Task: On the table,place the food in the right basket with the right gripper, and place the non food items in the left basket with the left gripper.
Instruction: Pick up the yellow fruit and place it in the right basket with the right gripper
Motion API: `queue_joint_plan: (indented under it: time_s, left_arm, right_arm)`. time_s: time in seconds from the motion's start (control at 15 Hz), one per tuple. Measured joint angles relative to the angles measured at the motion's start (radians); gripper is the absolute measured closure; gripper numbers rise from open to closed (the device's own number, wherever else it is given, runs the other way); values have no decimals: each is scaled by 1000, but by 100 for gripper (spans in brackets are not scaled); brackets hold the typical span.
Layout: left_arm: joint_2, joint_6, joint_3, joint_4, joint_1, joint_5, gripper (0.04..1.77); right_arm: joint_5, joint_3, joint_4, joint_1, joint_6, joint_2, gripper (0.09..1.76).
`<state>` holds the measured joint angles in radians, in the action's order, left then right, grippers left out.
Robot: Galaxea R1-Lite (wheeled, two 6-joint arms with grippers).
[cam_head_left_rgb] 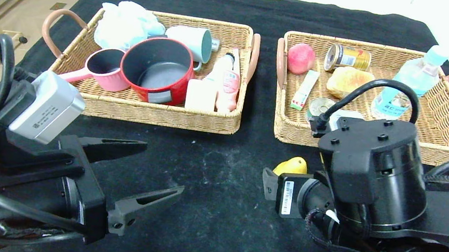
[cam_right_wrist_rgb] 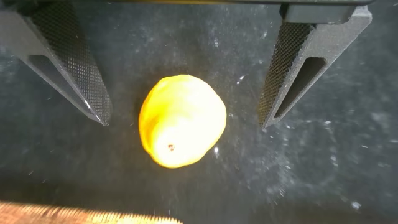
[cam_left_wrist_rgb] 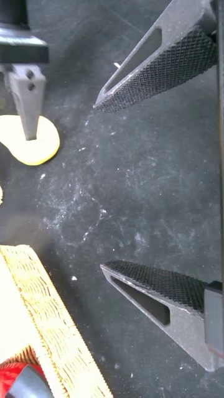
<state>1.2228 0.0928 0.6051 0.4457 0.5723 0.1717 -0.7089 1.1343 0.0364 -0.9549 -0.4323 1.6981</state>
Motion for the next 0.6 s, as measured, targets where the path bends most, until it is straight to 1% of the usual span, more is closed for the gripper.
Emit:
queue_joint_plan:
  time_s: [0.4, 0.6]
  left_arm:
    - [0, 1, -2, -2, 2, 0, 9]
    - [0, 3, -4, -2, 3, 2, 9]
  right_arm:
    - [-4, 3, 13, 33, -35, 59, 14]
    - [-5, 9, 48, 49, -42, 85, 14]
